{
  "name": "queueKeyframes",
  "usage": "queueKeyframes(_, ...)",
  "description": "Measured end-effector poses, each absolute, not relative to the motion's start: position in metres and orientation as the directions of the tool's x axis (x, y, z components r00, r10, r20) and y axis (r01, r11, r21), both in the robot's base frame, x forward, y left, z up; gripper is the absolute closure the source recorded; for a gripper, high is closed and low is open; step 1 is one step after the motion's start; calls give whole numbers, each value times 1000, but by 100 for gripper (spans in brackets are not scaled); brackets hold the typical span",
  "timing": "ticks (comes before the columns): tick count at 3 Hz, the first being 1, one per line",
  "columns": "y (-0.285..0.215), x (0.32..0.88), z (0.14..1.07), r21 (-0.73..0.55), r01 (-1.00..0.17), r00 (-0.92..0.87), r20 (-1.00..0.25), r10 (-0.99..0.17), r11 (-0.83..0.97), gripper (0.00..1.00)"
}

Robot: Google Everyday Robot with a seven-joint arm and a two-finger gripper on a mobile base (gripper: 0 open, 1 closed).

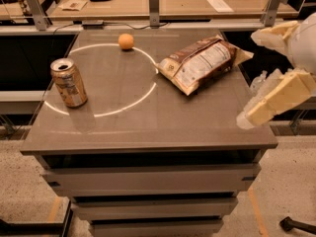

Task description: Move orange can near orange

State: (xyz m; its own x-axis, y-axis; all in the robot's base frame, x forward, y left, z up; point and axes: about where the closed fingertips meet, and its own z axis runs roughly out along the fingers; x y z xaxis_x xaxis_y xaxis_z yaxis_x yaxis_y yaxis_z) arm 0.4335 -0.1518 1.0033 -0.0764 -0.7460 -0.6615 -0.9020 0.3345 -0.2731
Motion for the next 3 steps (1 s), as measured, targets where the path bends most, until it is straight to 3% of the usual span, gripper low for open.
queueKeyframes(1,-131,444,991,-218,-904,-66,-779,-623,369,0)
queueKeyframes(2,-97,455,985,-236,-930,44,-832,-553,281,0)
queueKeyframes(3,-97,455,985,-236,-930,44,-832,-553,281,0)
